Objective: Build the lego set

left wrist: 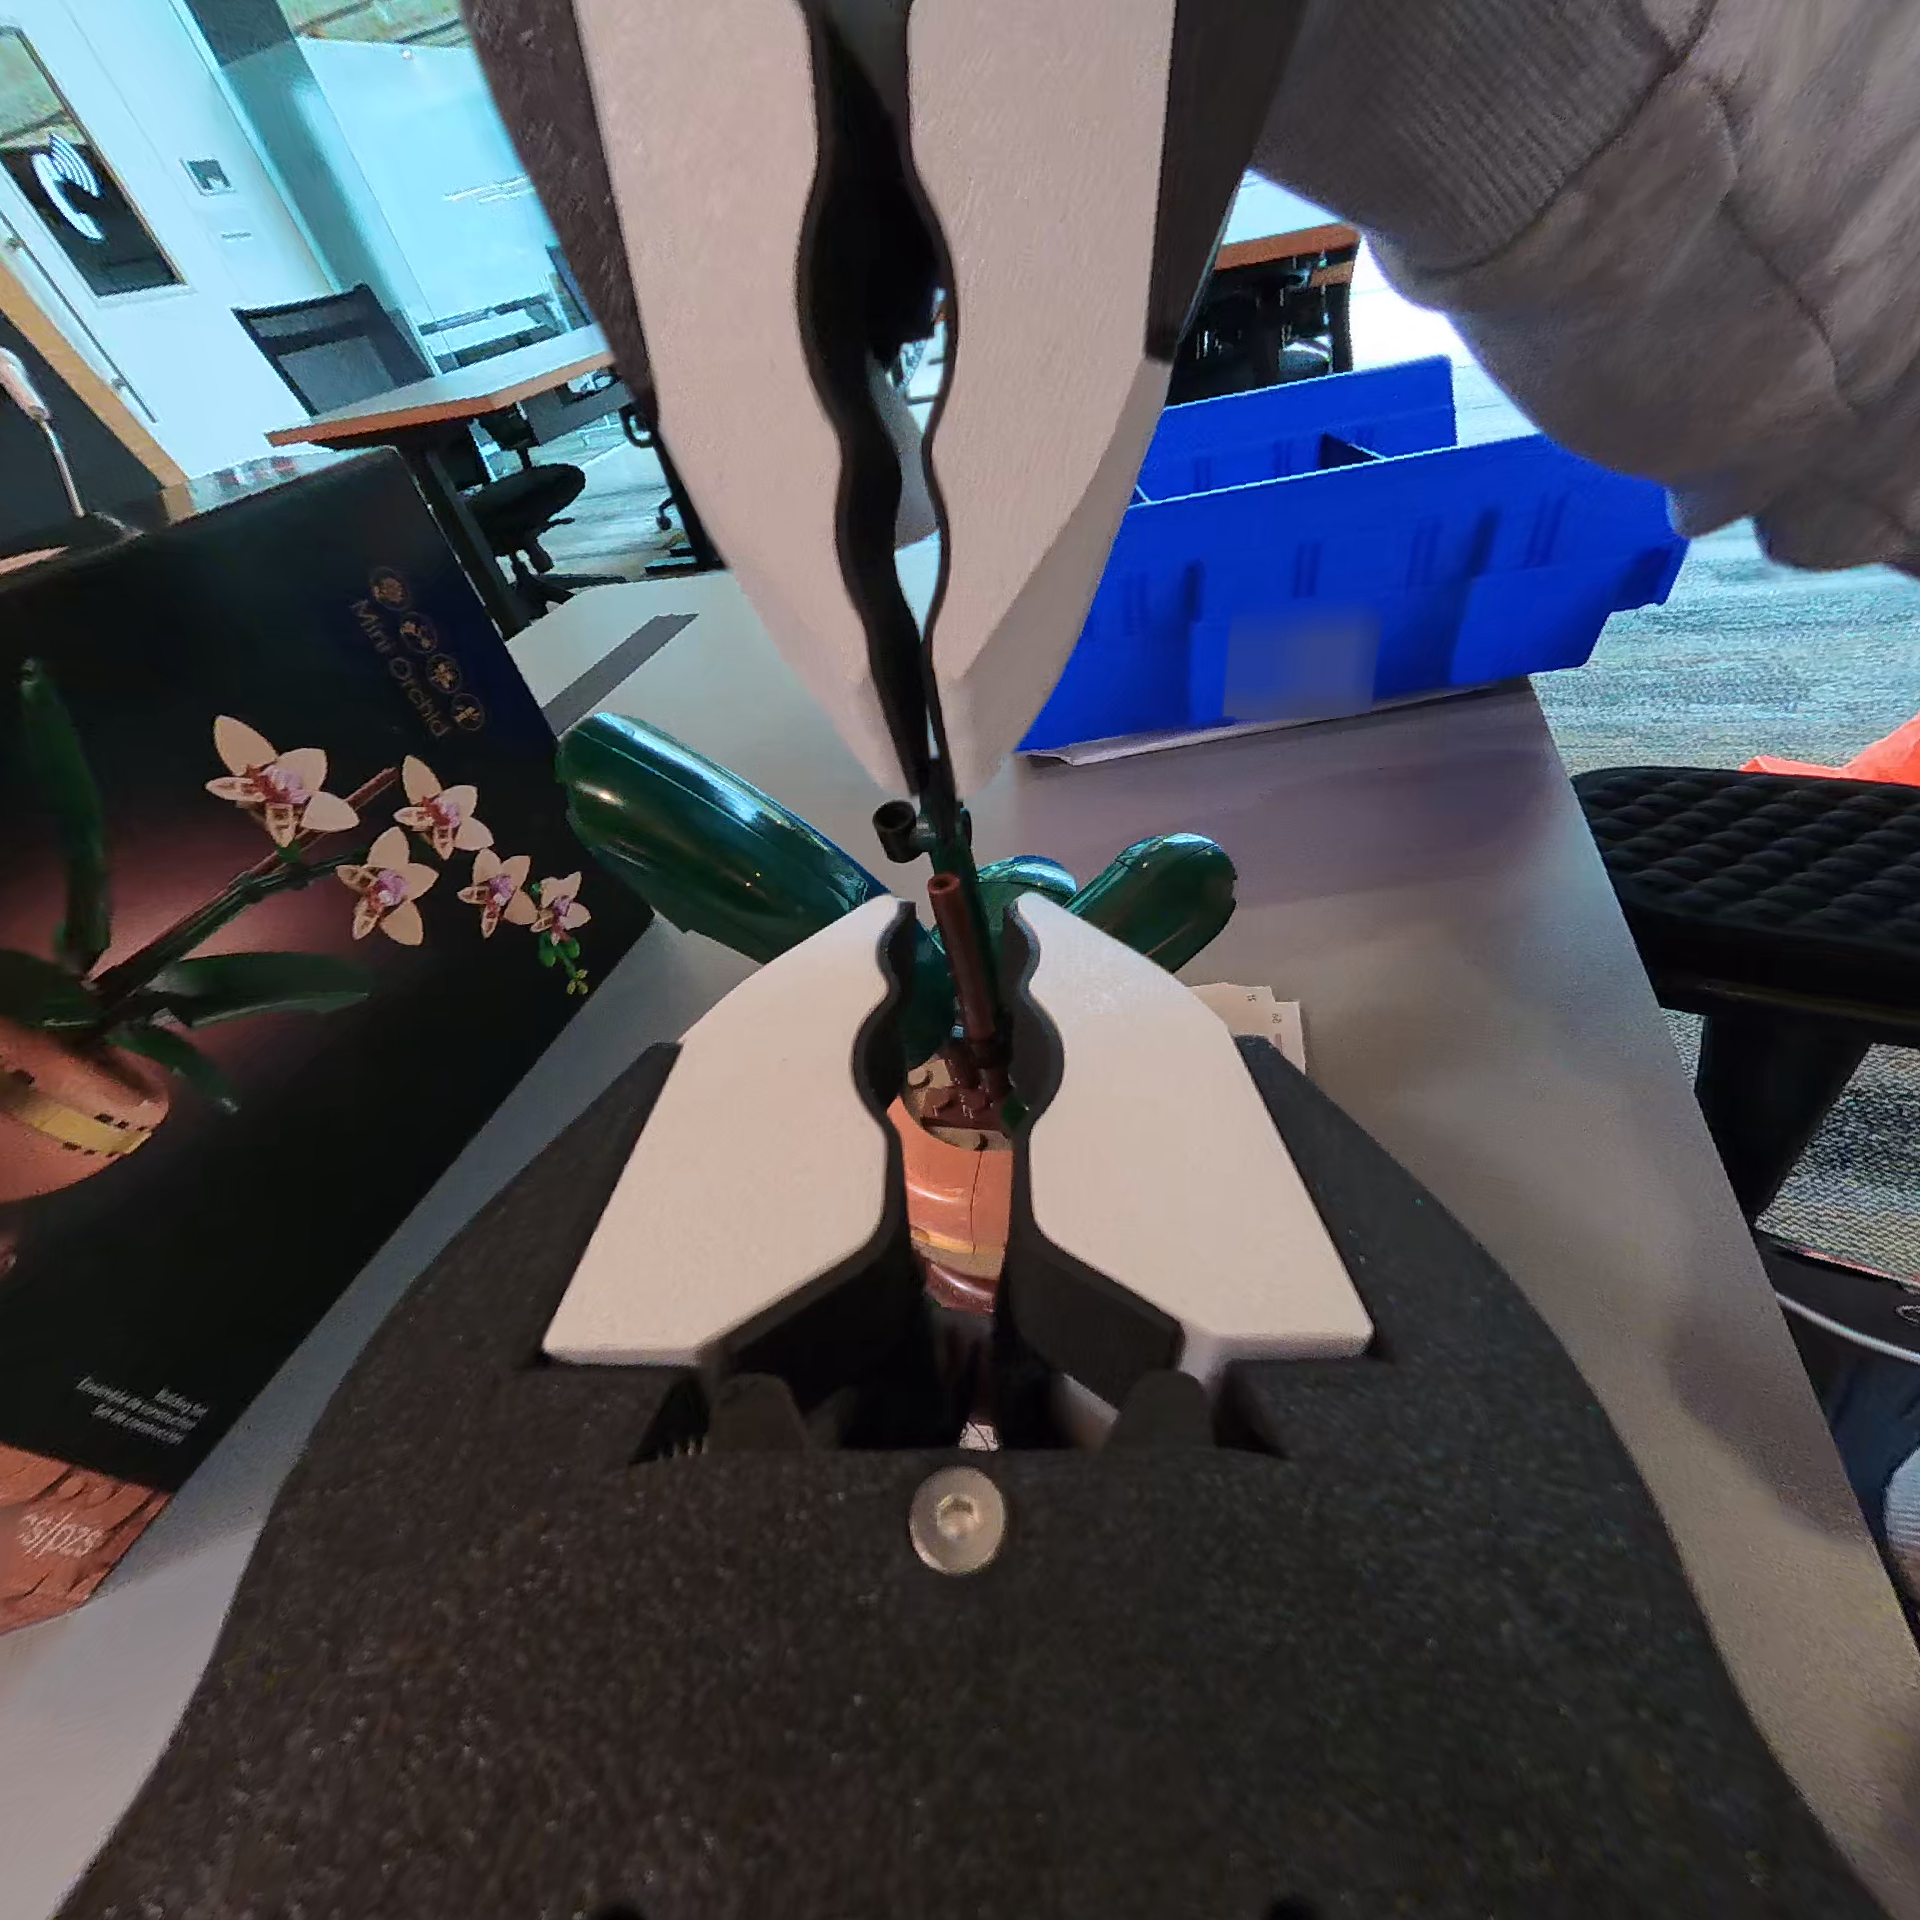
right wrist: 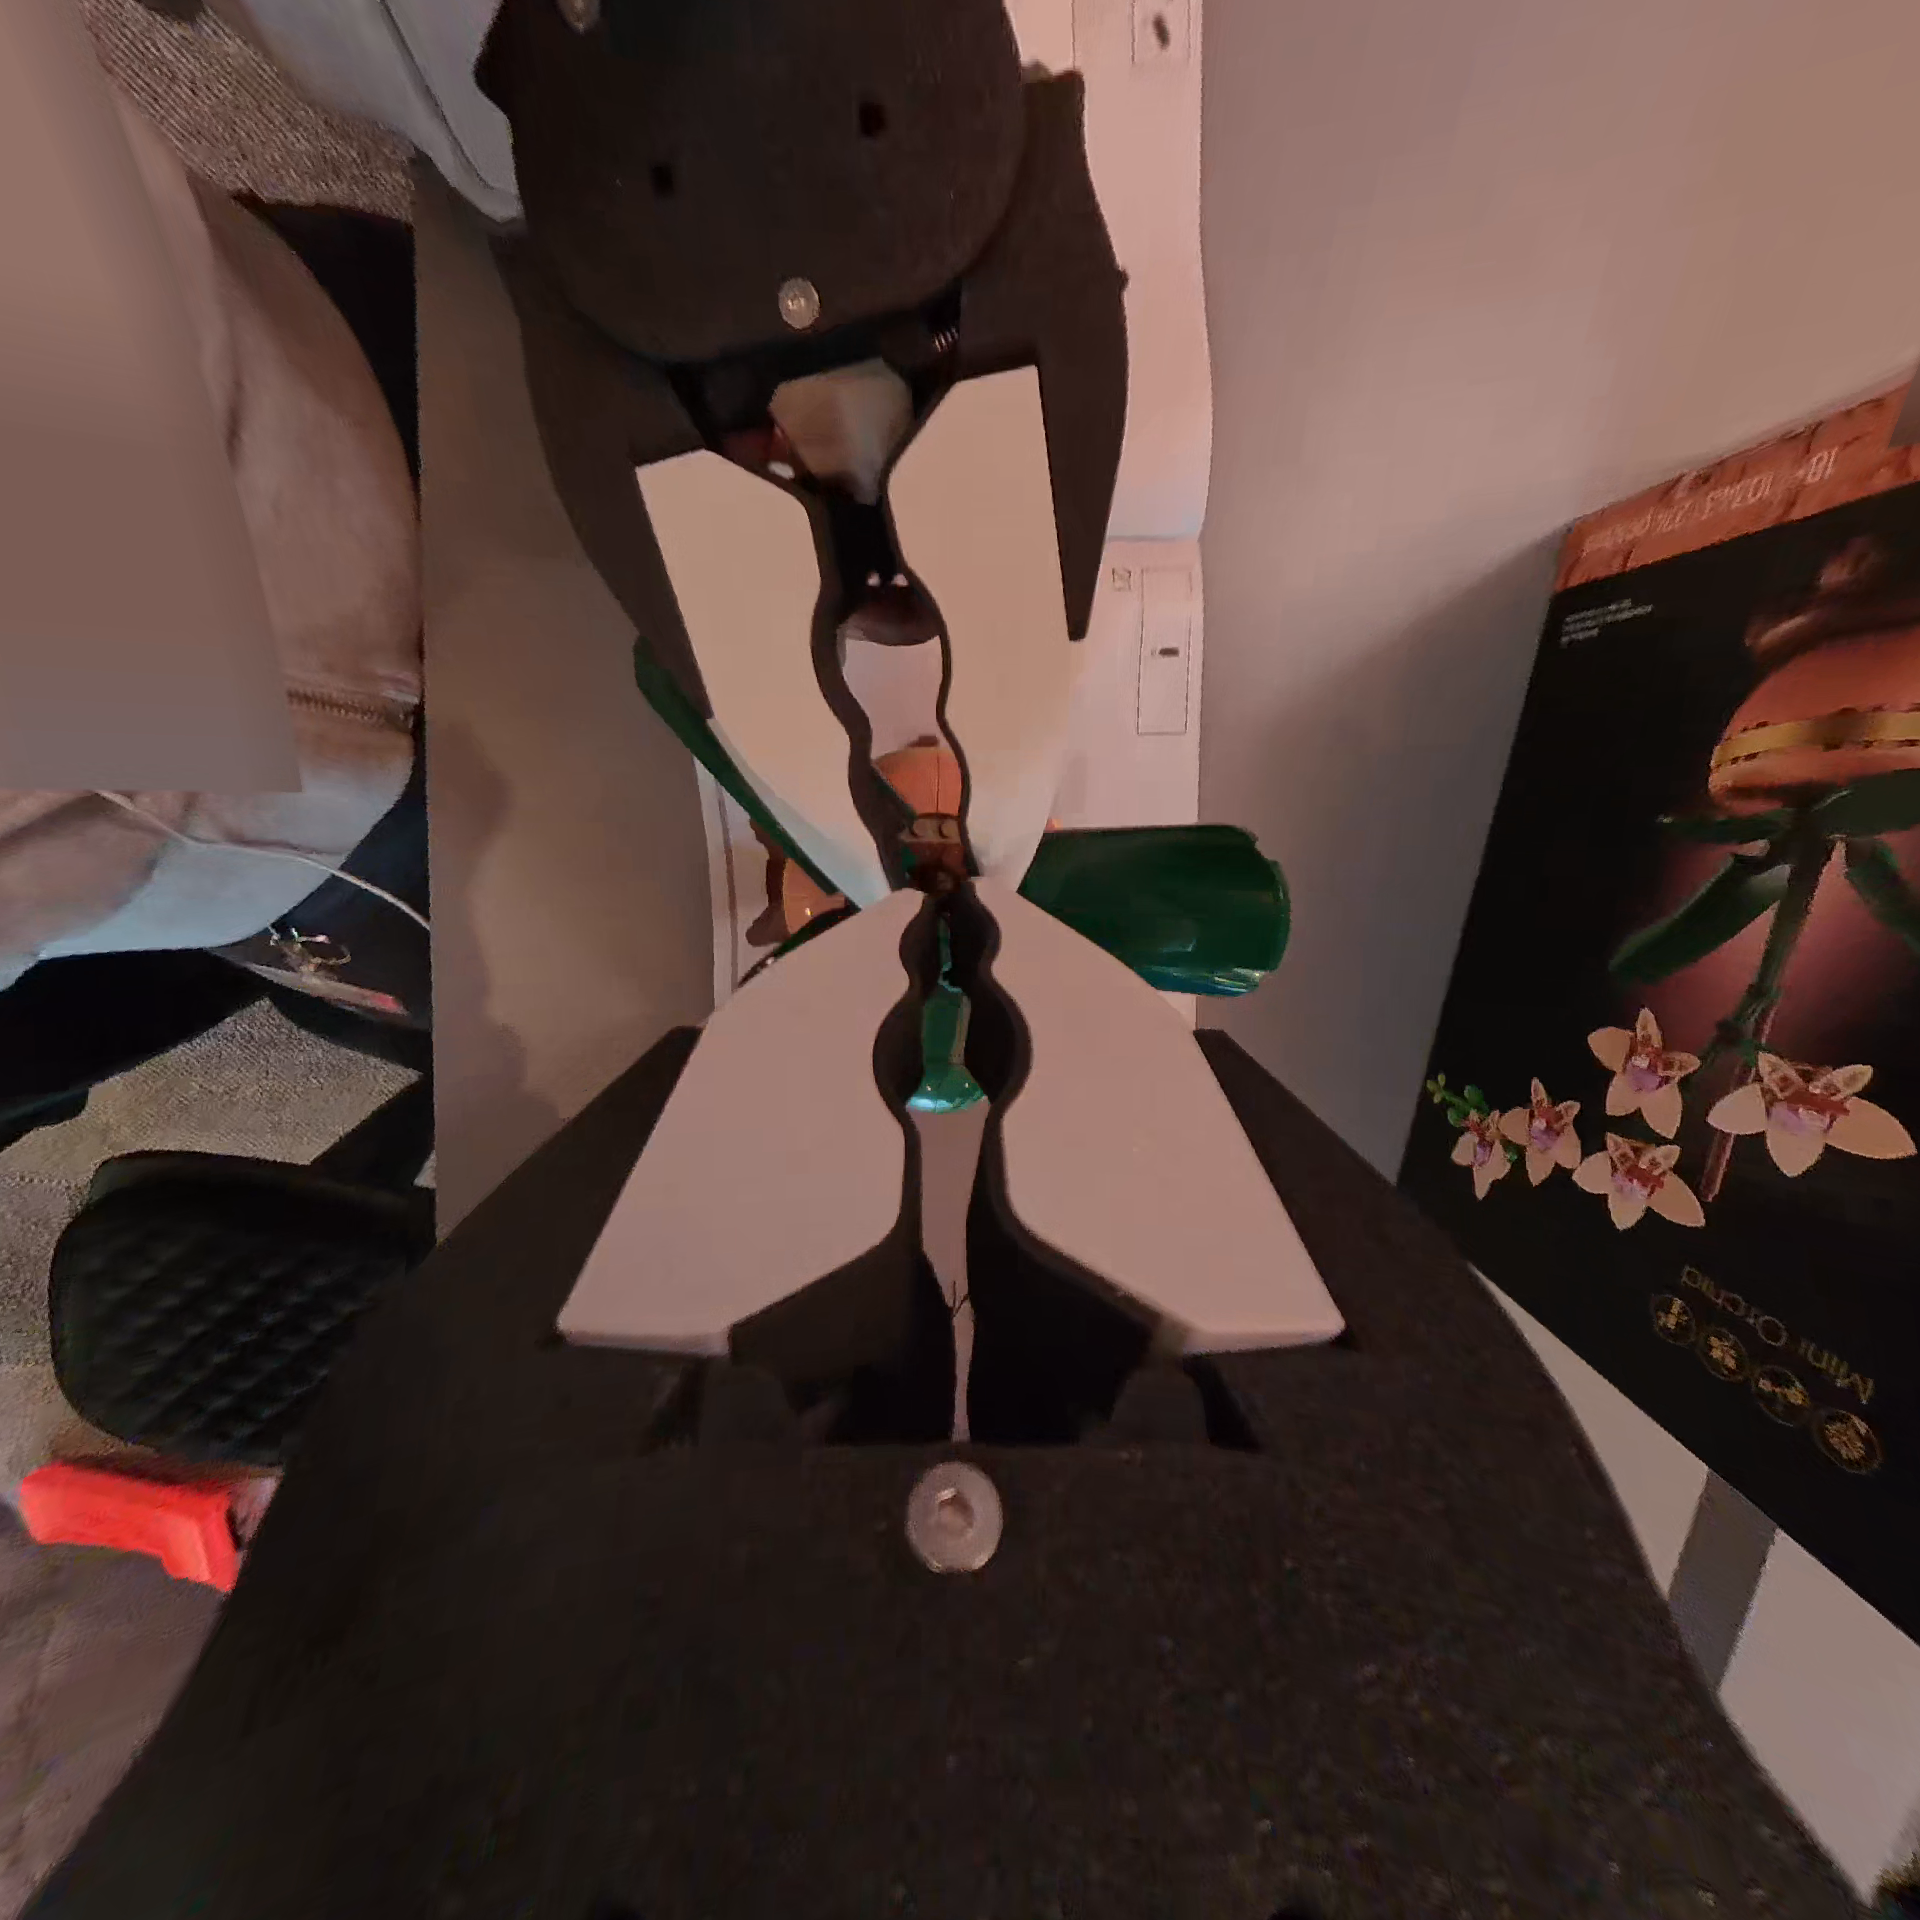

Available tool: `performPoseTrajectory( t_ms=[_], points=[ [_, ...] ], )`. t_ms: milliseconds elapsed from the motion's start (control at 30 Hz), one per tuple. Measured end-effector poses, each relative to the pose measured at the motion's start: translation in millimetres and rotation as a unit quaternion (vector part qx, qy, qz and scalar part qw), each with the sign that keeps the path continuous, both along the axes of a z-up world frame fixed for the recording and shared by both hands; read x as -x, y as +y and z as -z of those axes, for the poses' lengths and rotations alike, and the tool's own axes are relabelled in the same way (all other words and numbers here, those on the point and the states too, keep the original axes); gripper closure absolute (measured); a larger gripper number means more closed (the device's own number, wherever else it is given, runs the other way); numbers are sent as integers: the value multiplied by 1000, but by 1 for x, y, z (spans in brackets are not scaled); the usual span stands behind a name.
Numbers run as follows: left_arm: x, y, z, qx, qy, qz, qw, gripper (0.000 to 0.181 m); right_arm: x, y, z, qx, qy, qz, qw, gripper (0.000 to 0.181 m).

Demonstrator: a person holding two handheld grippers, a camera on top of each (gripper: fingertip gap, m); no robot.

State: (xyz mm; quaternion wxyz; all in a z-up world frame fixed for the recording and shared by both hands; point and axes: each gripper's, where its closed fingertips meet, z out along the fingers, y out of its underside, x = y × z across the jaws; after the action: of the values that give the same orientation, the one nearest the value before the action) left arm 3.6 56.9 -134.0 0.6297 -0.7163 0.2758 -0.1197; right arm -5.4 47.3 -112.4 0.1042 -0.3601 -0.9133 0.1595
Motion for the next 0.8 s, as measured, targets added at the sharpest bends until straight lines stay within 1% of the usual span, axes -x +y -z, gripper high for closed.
performPoseTrajectory(
  t_ms=[167, 367, 600, 800],
  points=[
    [-1, 1, 1, -5, 1, 2, 1000, 171, -1, 4, 1, -30, -27, 10, 999, 179],
    [0, 1, 1, -5, -3, 1, 1000, 174, 0, 0, 1, -22, -46, 4, 999, 179],
    [0, 1, 1, -6, -7, 3, 1000, 174, 1, 4, 6, -22, -55, 16, 998, 179],
    [-1, 1, 1, -4, -11, 5, 1000, 175, 1, 3, 7, -17, -57, 12, 998, 179]
  ],
)
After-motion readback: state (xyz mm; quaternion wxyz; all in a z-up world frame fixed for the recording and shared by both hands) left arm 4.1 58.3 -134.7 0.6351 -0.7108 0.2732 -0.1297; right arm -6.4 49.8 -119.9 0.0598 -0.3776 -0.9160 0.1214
